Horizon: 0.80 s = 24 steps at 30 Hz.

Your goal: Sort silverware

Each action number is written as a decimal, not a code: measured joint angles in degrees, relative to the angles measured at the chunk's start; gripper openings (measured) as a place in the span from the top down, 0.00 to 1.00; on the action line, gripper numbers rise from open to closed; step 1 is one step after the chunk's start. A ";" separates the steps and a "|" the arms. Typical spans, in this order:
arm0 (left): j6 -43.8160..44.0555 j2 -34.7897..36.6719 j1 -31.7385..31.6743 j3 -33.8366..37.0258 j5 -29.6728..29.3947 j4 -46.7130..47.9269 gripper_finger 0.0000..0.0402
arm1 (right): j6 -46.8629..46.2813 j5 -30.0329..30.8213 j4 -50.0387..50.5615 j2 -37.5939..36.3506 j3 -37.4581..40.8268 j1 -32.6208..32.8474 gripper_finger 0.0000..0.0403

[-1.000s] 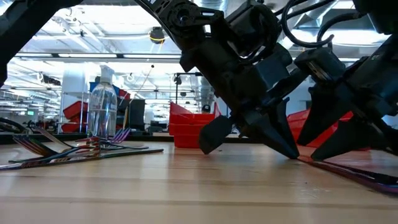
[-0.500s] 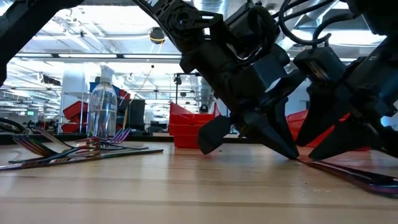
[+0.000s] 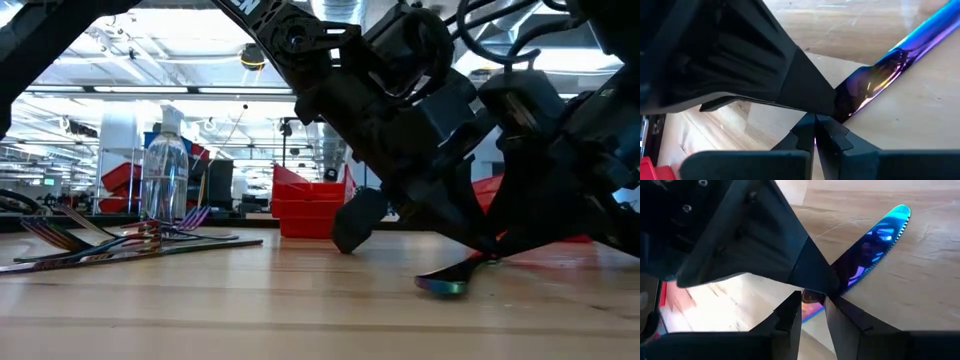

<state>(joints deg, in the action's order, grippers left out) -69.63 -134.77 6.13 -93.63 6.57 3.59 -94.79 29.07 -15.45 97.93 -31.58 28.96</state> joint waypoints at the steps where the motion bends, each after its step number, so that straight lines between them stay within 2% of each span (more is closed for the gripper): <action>1: 0.24 0.01 -0.04 0.01 -0.17 0.04 1.00 | -0.29 0.18 0.27 0.04 -0.08 -0.16 0.81; 8: 0.40 0.29 -0.31 -0.22 -0.36 0.56 1.00 | -0.81 0.32 1.27 -0.47 -0.11 -0.31 0.82; 12: 0.24 1.48 -0.26 -0.49 -0.77 1.39 1.00 | -0.69 0.48 2.65 -3.45 0.09 1.06 0.82; 19: 1.49 4.93 -0.35 -0.71 -1.63 3.63 1.00 | -2.12 2.08 13.06 -12.48 0.03 2.01 0.82; 24: 6.69 6.46 -0.27 -0.69 -0.99 7.71 1.00 | -5.36 3.11 18.88 -15.71 -0.06 3.10 0.82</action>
<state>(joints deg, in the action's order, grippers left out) -62.94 -128.31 5.86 -94.32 5.58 11.30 -100.15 32.18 3.43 82.22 -31.64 32.06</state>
